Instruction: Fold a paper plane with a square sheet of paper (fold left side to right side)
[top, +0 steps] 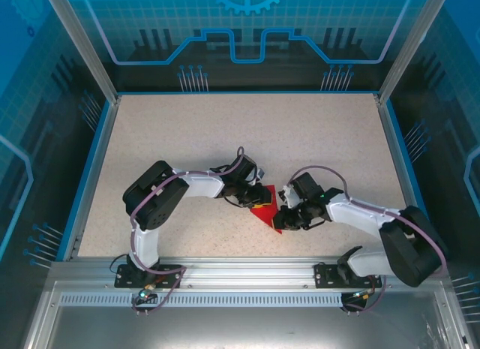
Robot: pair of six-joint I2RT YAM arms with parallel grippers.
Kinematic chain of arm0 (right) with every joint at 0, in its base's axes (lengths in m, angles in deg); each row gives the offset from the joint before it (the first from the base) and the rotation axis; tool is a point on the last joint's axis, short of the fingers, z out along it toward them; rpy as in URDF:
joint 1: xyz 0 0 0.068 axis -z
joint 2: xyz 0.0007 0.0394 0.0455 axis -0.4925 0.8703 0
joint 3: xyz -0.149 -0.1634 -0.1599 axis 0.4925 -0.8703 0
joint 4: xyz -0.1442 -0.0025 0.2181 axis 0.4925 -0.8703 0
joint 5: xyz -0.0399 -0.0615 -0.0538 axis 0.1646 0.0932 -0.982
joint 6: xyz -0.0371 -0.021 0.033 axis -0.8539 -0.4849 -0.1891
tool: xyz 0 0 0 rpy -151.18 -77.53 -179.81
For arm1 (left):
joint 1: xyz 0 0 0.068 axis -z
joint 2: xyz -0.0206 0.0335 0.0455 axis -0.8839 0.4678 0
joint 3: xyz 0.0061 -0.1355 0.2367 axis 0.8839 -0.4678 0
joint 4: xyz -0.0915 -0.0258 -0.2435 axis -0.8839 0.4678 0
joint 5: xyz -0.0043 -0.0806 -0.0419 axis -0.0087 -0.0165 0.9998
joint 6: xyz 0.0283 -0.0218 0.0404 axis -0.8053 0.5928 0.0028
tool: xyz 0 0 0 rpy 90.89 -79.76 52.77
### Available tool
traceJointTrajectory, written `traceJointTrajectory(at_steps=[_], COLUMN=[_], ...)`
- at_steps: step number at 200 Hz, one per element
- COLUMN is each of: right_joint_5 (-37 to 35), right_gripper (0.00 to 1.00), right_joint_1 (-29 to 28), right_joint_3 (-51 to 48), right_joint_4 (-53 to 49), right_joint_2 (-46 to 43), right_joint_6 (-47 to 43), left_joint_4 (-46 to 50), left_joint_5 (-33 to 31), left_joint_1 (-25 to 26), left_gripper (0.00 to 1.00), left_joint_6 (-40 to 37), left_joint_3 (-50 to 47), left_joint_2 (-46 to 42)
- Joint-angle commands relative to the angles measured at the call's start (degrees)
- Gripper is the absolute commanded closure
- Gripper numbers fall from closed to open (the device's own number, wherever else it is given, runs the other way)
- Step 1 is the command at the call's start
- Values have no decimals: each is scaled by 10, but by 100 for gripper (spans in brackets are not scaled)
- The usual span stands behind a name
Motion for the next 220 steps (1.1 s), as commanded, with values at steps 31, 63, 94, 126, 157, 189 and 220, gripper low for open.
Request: traceJointTrajectory(at_steps=[31,63,94,126,157,189,220], right_joint_5=[-15,-17,-29,-26,-27,-17,-5], right_gripper=[84,84,84,85,85,84,84], right_joint_1=[-6,-6,-6,-6,-6,-1,13], right_joint_3=[7,-26,-53,-68,-64,-36,-10], right_joint_4=[19,-9,-40,-67,-97,-103,-84], right_joint_2=[56,48,25,-7,-33,-104,-111], right_joint_6=[10,6,4,2,-7,-4,-6], left_joint_4=[47,50,51,52,53,50,50], left_joint_5=[-31,-31,-31,-33,-32,-32,-31], left_joint_1=[-6,-6,-6,-6,-6,-6,-6], left_gripper=[70,70,70,70,70,70,70], left_joint_6=[-19,-21,-22,-22,-22,-20,-20], left_joint_3=[-19,-16,-15,-15,-15,-16,-16], left_joint_2=[1,1,1,1,1,-1,-1])
